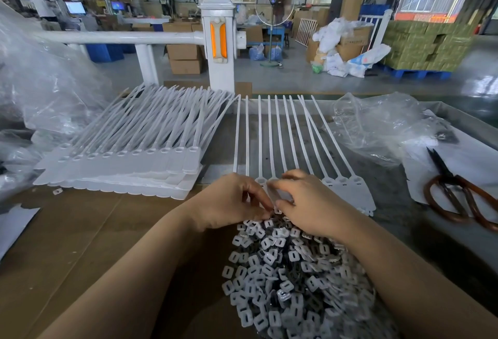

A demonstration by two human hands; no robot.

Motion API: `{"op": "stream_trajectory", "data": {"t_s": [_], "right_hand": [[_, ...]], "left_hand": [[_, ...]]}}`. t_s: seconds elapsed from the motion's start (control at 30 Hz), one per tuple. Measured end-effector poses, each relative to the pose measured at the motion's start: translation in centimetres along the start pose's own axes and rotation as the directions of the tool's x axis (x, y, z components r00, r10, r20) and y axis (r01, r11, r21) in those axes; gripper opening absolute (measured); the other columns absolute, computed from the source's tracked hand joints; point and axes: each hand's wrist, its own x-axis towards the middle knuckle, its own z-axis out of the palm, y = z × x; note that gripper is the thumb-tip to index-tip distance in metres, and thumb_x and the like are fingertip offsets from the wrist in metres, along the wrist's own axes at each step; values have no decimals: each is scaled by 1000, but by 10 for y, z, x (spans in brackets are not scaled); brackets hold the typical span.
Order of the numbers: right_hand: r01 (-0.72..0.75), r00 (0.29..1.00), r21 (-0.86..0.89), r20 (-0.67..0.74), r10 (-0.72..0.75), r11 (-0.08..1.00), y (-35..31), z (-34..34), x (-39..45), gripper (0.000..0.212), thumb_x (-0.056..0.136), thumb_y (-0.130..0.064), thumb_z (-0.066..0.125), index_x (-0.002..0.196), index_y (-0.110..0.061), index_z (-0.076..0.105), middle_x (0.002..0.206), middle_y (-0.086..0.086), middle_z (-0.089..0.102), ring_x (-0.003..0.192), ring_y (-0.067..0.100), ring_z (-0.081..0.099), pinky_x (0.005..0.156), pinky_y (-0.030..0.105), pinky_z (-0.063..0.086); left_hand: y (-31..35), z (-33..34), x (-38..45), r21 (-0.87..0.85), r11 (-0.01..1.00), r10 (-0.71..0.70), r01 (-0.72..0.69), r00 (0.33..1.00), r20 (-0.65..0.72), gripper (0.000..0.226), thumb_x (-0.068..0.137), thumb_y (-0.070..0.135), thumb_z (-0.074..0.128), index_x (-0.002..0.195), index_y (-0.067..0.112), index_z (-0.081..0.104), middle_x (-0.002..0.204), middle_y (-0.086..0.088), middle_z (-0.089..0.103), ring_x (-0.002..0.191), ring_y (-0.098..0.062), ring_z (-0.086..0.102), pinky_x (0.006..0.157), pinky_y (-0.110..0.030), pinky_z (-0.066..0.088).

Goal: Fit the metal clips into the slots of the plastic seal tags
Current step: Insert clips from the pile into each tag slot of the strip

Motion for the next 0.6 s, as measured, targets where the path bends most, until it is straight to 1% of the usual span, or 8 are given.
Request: {"op": "stream_trajectory", "data": {"t_s": [0.2,0.33,0.37,0.43,0.47,0.5,0.53,0.6], "right_hand": [[-6,1000,-3,12,6,1000,-3,-3,-1,48,100,-34,51,147,-37,43,154,-2,33,139,22,34,115,41,33],[-2,1000,27,-2,2,1000,-3,-7,-3,42,100,-32,50,142,-36,49,151,-4,37,134,18,41,110,36,36],[6,1000,41,-17,-5,999,-3,-8,-3,40,100,-30,50,139,-35,53,149,-5,41,126,14,47,104,32,39],[27,998,80,-60,-22,996,-2,-9,-2,34,99,-25,52,131,-35,61,141,-7,51,87,-2,56,78,16,44],[30,996,120,-84,-20,992,-1,-9,-1,32,99,-23,53,126,-35,64,135,-8,57,64,-6,52,62,11,42],[27,995,178,-103,-8,984,-1,-10,-1,29,98,-23,54,121,-35,67,128,-9,63,48,-3,48,49,11,40],[24,993,245,-115,4,969,-1,-10,-1,27,98,-23,55,116,-36,69,120,-11,67,43,1,50,44,12,41],[19,991,365,-129,30,931,-3,-13,-3,21,96,-23,59,106,-37,72,102,-18,71,59,6,65,57,23,56]], "left_hand": [[2,-1,0,-79,996,-28,30,999,32,9,80,19,80,81,25,75,78,12,71,64,6,57,64,-9,42],[1,-3,0,-178,983,-49,55,998,33,11,87,14,73,82,24,70,73,16,69,67,6,60,66,-8,44],[0,-4,0,-216,975,-55,59,998,22,12,89,13,71,83,23,70,72,17,68,67,6,59,66,-8,44],[-1,-5,0,-276,959,-69,64,998,-9,10,91,14,69,85,22,69,70,17,66,66,6,58,64,-7,43],[-2,-5,1,-302,951,-76,66,997,-21,9,91,15,68,86,22,69,68,17,64,63,6,56,62,-7,42],[-3,-5,1,-332,941,-86,71,996,-30,9,92,15,67,86,21,69,66,17,63,59,6,54,58,-7,41],[-4,-5,2,-366,927,-97,77,995,-36,9,92,15,67,86,21,69,63,17,61,55,5,51,55,-7,40],[-5,-6,2,-419,904,-118,88,992,-47,8,93,15,66,86,19,69,60,16,60,51,4,49,51,-8,38]]}}
